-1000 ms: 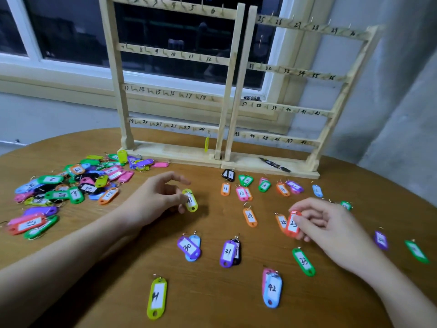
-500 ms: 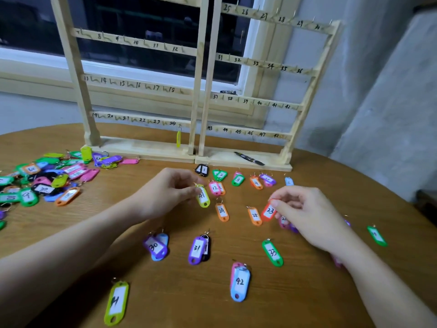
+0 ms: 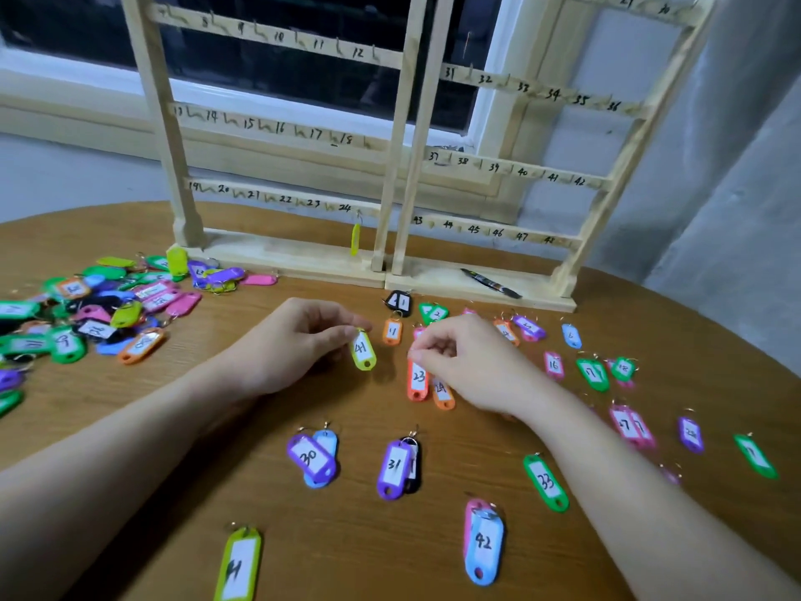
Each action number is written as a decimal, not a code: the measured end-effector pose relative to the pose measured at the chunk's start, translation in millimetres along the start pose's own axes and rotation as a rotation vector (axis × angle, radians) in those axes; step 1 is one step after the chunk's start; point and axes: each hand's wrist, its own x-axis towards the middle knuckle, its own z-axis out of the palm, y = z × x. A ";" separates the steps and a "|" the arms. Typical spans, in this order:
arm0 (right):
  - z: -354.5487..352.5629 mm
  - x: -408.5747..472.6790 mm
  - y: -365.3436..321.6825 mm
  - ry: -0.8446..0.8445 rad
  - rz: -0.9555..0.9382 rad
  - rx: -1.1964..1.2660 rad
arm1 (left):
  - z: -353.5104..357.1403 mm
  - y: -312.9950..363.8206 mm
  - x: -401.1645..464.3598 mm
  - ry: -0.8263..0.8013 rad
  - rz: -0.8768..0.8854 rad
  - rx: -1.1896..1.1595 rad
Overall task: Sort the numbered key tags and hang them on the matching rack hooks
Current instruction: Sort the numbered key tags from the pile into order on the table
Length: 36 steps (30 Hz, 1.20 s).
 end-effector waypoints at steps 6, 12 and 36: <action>17.1 20.0 -11.5 -0.045 -0.029 -0.075 | -33.7 -8.6 -10.1 0.060 -0.081 0.020; 31.8 25.1 -19.5 -0.060 -0.055 -0.142 | -49.2 -7.3 -28.9 0.099 -0.101 0.032; 44.3 -79.9 -64.0 0.064 -0.108 0.023 | -20.9 18.8 -174.6 -0.046 0.099 0.261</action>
